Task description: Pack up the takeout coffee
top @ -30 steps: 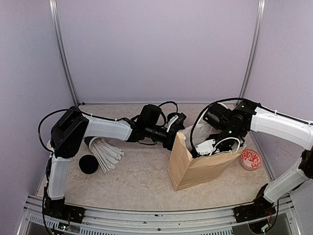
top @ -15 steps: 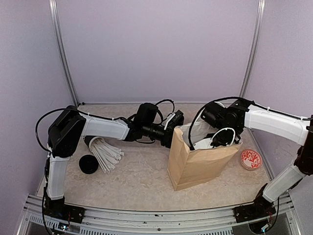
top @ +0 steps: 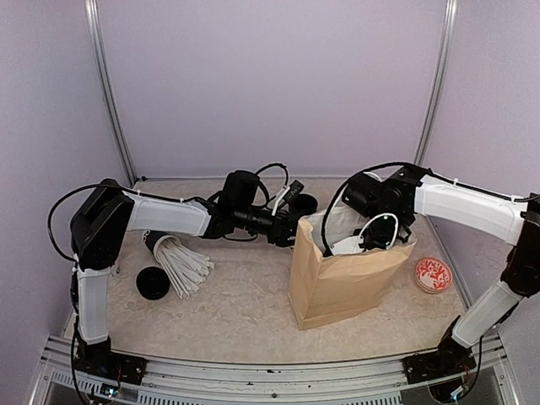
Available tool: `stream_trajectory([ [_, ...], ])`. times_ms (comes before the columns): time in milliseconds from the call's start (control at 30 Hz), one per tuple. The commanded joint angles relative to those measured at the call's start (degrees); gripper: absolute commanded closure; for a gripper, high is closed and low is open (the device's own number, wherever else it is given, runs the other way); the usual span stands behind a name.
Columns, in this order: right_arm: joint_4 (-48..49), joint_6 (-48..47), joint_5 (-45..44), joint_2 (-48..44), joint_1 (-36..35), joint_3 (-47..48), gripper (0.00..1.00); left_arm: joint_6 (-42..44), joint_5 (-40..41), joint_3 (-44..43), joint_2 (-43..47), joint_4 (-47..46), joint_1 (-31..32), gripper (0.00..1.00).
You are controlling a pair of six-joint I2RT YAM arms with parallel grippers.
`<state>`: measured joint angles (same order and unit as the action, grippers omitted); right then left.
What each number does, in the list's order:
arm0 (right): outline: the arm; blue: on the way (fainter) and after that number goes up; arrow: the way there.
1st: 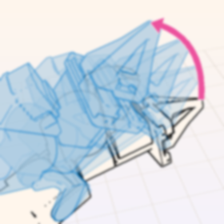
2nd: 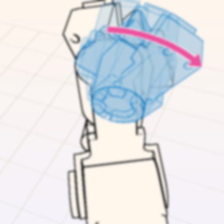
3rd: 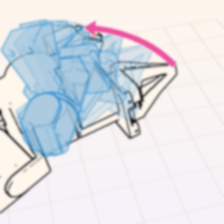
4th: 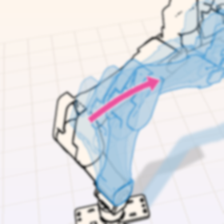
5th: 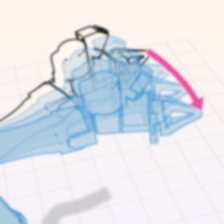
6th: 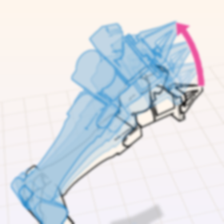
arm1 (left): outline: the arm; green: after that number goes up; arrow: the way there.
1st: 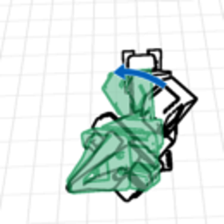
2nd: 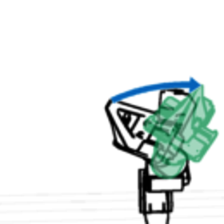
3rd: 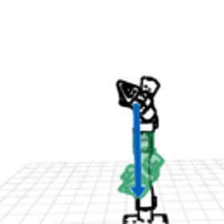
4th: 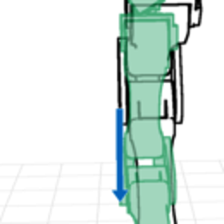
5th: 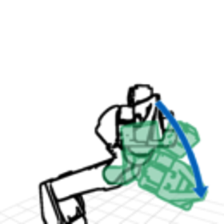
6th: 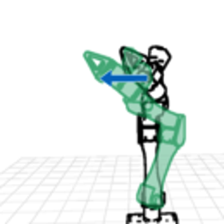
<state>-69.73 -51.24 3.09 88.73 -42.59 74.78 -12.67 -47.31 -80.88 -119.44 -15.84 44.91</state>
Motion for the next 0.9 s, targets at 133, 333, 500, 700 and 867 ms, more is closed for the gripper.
stream_trajectory([
  [133,-9.12,4.51,9.60,2.96,0.10,4.53,0.27,1.79,1.84,0.27,7.21,1.79,-1.46,0.38],
  [333,-9.12,6.58,10.54,3.08,0.06,7.62,0.20,3.18,3.06,-1.02,9.88,4.55,-1.75,0.37],
  [500,-9.11,7.01,10.15,2.27,0.11,10.09,0.19,4.31,3.36,-3.22,11.25,7.00,-1.92,0.36],
  [700,-9.11,6.43,10.05,0.98,0.09,12.65,0.15,3.43,0.38,-6.66,11.53,7.43,-1.93,0.34],
  [867,-8.27,6.42,9.94,0.04,0.01,11.16,0.13,1.71,-2.70,-9.74,10.36,7.84,-1.93,0.34],
])
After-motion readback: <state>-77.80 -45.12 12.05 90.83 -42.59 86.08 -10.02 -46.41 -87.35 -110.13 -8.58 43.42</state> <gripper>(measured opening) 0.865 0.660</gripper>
